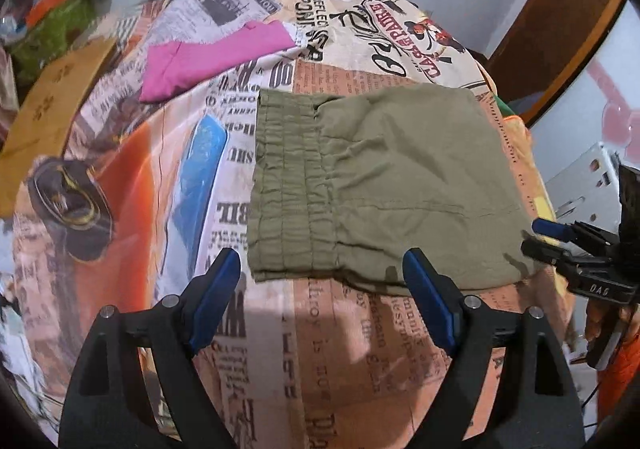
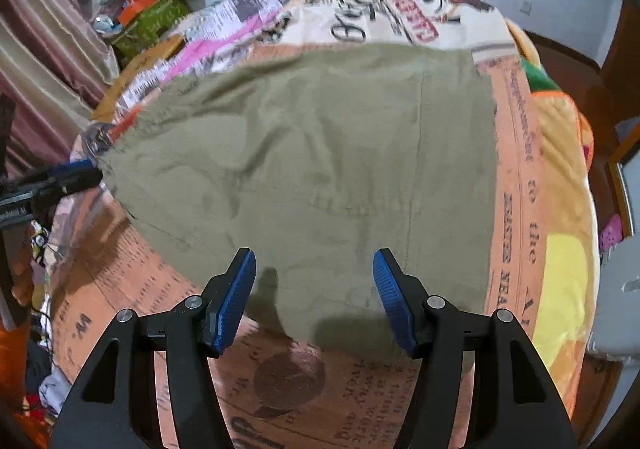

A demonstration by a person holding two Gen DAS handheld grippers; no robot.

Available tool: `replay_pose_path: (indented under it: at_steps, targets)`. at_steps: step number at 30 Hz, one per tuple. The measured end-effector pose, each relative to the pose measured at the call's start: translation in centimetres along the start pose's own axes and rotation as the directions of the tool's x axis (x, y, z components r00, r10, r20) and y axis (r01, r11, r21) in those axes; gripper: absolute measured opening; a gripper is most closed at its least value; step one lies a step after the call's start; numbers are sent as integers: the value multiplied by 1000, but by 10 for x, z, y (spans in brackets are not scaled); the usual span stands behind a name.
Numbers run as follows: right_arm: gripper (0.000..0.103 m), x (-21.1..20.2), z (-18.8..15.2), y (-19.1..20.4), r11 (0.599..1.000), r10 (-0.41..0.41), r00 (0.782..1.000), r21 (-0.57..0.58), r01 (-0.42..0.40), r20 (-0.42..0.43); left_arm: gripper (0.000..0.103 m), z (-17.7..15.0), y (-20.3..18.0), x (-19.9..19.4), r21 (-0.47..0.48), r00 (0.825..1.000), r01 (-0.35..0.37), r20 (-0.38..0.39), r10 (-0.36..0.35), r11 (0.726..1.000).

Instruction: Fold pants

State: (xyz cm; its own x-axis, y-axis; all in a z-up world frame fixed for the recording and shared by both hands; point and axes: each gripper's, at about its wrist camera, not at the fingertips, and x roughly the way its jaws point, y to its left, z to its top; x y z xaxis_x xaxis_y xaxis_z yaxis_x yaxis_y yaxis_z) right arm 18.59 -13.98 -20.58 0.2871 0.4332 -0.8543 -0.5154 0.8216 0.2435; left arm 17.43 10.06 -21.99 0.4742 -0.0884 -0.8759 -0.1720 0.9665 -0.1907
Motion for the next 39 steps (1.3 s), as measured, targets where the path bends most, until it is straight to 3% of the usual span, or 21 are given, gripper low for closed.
replay_pose_path:
  at_steps: [4,7,9,14,18,23,28,30,32,35,36,39]
  targets:
    - [57,-11,8,9,1000,30,998,5,-30,63,84,-9,6,4,-54,999,23,-26,-25,998]
    - [57,-9,12,18,999,48,995,1,-48,84,84,-19,10,9,-117,994,97,-45,-103,988]
    - [57,-1,13,24,999,49,996,-8,-49,73,84,-24,10,14,-146,987,139,-63,-150,979]
    - [57,23,11,33,999,47,999,-26,-46,18,84,-24,6,18,-157,983,162,-59,-173,974]
    - [57,41,7,31,999,40,999,-29,-41,-28,89,-19,14,26,-234,968,227,-49,-245,945]
    - [58,41,4,34,997,32,999,-71,-34,-26,96,-10,21,37,-325,948,295,-19,-318,899]
    - [58,41,3,32,996,46,999,-70,-47,-23,96,-1,23,42,-379,946,299,-4,-325,876]
    - [58,41,2,32,996,51,999,-68,-52,-20,96,3,27,43,-435,950,289,21,-311,853]
    - [58,42,2,32,996,54,998,-68,-55,-18,87,8,27,43,-453,963,250,26,-268,856]
    - [58,41,1,32,996,57,998,-65,-58,-13,67,12,21,44,-426,985,163,19,-172,890]
    - [58,40,1,32,996,57,998,-64,-58,-12,57,13,20,44,-414,989,140,17,-146,900]
    - [58,40,1,31,996,61,998,-60,-61,-12,46,12,23,43,-406,991,129,32,-127,905]
